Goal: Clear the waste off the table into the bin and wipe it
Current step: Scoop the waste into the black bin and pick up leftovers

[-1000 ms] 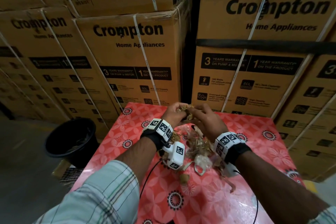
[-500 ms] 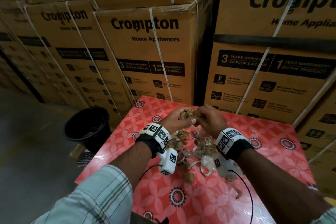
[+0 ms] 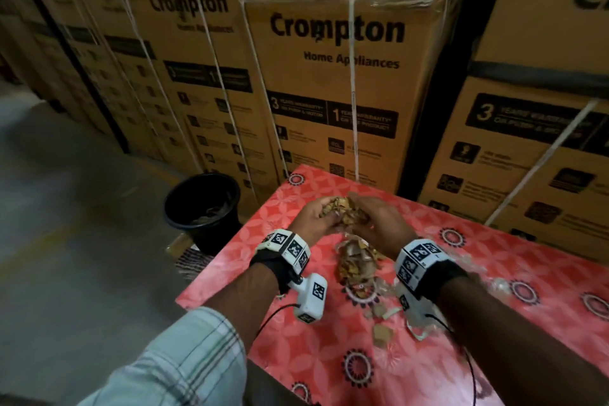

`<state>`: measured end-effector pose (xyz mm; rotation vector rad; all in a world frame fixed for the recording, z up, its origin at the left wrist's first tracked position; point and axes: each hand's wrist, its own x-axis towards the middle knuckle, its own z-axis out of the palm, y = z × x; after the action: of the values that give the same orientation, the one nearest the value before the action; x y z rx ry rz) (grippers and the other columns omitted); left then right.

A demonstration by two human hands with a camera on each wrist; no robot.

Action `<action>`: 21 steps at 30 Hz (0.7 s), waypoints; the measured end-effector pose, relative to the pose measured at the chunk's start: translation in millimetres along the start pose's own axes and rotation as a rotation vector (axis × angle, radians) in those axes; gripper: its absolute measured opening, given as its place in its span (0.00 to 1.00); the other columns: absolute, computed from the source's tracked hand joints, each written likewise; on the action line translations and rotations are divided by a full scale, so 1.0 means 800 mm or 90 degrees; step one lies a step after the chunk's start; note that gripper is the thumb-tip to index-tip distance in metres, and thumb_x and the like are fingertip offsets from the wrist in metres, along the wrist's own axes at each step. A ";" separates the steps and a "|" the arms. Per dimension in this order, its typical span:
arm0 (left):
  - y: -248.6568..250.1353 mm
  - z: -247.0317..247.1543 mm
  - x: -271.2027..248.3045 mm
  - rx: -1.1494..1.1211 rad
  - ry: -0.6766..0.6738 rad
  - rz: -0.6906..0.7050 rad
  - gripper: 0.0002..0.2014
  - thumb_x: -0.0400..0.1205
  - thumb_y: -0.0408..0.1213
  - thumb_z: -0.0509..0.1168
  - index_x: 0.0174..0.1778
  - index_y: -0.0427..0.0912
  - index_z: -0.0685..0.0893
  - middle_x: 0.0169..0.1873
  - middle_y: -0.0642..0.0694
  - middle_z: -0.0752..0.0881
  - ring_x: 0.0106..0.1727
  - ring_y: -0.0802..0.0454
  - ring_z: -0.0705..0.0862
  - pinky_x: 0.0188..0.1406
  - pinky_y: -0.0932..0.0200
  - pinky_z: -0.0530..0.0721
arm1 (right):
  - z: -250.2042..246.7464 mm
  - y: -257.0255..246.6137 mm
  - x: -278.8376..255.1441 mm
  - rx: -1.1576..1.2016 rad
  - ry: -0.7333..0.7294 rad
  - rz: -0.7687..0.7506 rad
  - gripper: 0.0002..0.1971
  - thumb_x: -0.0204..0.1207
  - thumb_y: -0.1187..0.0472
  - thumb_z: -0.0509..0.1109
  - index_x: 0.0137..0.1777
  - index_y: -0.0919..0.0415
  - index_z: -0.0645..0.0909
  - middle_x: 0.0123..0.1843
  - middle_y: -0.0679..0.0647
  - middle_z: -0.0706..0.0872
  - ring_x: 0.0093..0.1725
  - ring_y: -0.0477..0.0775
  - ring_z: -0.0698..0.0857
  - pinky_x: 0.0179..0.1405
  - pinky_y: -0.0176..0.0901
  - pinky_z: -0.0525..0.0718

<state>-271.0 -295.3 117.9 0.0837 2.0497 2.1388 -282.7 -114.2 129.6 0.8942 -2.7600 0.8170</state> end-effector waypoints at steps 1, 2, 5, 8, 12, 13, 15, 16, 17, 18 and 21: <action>0.001 -0.017 0.000 -0.024 -0.007 0.000 0.13 0.86 0.23 0.58 0.66 0.35 0.76 0.49 0.42 0.85 0.45 0.54 0.88 0.43 0.63 0.89 | 0.010 -0.008 0.015 -0.011 0.008 -0.009 0.31 0.71 0.59 0.77 0.74 0.58 0.73 0.62 0.58 0.84 0.57 0.58 0.83 0.55 0.41 0.76; 0.002 -0.036 0.001 -0.035 -0.015 0.000 0.14 0.86 0.23 0.58 0.67 0.33 0.75 0.49 0.43 0.84 0.44 0.55 0.88 0.43 0.64 0.89 | 0.020 -0.017 0.030 -0.019 0.016 -0.015 0.29 0.71 0.59 0.76 0.73 0.59 0.75 0.59 0.58 0.85 0.56 0.59 0.83 0.54 0.43 0.78; -0.004 -0.101 0.014 -0.048 -0.012 -0.009 0.15 0.86 0.24 0.58 0.69 0.33 0.73 0.50 0.43 0.84 0.45 0.55 0.87 0.44 0.65 0.88 | 0.057 -0.045 0.081 -0.018 0.024 -0.027 0.24 0.71 0.60 0.74 0.68 0.59 0.79 0.54 0.57 0.86 0.52 0.57 0.84 0.50 0.44 0.79; -0.013 -0.187 0.027 -0.023 -0.011 -0.015 0.17 0.86 0.22 0.57 0.71 0.32 0.73 0.49 0.42 0.83 0.47 0.51 0.84 0.42 0.67 0.87 | 0.112 -0.082 0.141 -0.005 0.030 -0.028 0.20 0.70 0.61 0.75 0.63 0.59 0.83 0.50 0.56 0.87 0.49 0.57 0.84 0.46 0.40 0.76; -0.017 -0.316 0.043 0.092 0.035 0.005 0.18 0.84 0.20 0.60 0.70 0.32 0.77 0.46 0.41 0.85 0.41 0.59 0.86 0.39 0.69 0.85 | 0.197 -0.139 0.227 0.030 0.029 -0.033 0.18 0.67 0.65 0.77 0.58 0.63 0.84 0.48 0.60 0.87 0.48 0.63 0.85 0.47 0.43 0.77; -0.019 -0.347 0.046 0.135 0.055 0.009 0.17 0.83 0.20 0.61 0.69 0.32 0.79 0.48 0.40 0.86 0.43 0.57 0.86 0.41 0.68 0.85 | 0.216 -0.152 0.249 0.034 0.021 -0.029 0.18 0.67 0.65 0.76 0.58 0.63 0.84 0.48 0.60 0.87 0.48 0.63 0.85 0.47 0.43 0.77; -0.025 -0.404 0.048 0.223 0.099 0.012 0.16 0.81 0.23 0.65 0.65 0.34 0.84 0.53 0.39 0.87 0.50 0.51 0.86 0.49 0.61 0.85 | 0.251 -0.176 0.287 0.039 0.000 -0.012 0.19 0.67 0.64 0.74 0.59 0.61 0.84 0.50 0.59 0.86 0.50 0.62 0.85 0.50 0.46 0.79; -0.028 -0.430 0.048 0.264 0.121 0.011 0.16 0.80 0.25 0.67 0.64 0.37 0.85 0.56 0.40 0.88 0.54 0.50 0.86 0.55 0.57 0.85 | 0.267 -0.188 0.303 0.043 -0.010 -0.007 0.19 0.67 0.64 0.74 0.60 0.61 0.83 0.51 0.58 0.86 0.51 0.61 0.84 0.52 0.47 0.80; -0.032 -0.453 0.048 0.297 0.137 0.015 0.16 0.80 0.27 0.68 0.62 0.41 0.86 0.57 0.42 0.88 0.57 0.49 0.86 0.60 0.56 0.83 | 0.281 -0.198 0.316 0.049 -0.018 -0.008 0.19 0.67 0.64 0.73 0.60 0.61 0.83 0.52 0.59 0.86 0.53 0.61 0.85 0.54 0.48 0.80; -0.034 -0.474 0.047 0.327 0.148 0.013 0.15 0.79 0.28 0.68 0.61 0.44 0.86 0.57 0.44 0.88 0.58 0.49 0.85 0.62 0.54 0.82 | 0.295 -0.209 0.329 0.055 -0.024 -0.007 0.20 0.67 0.64 0.74 0.61 0.61 0.83 0.53 0.59 0.86 0.54 0.62 0.85 0.55 0.49 0.81; -0.043 -0.525 0.047 0.373 0.159 -0.009 0.12 0.79 0.32 0.69 0.57 0.48 0.83 0.52 0.48 0.86 0.55 0.50 0.84 0.58 0.52 0.82 | 0.330 -0.237 0.364 0.059 -0.042 0.010 0.21 0.67 0.66 0.74 0.62 0.62 0.82 0.56 0.60 0.85 0.57 0.62 0.84 0.57 0.50 0.80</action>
<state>-373.2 -702.0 60.2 -0.1286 2.7461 1.5329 -399.9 -530.8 73.8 0.9325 -2.8102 0.9419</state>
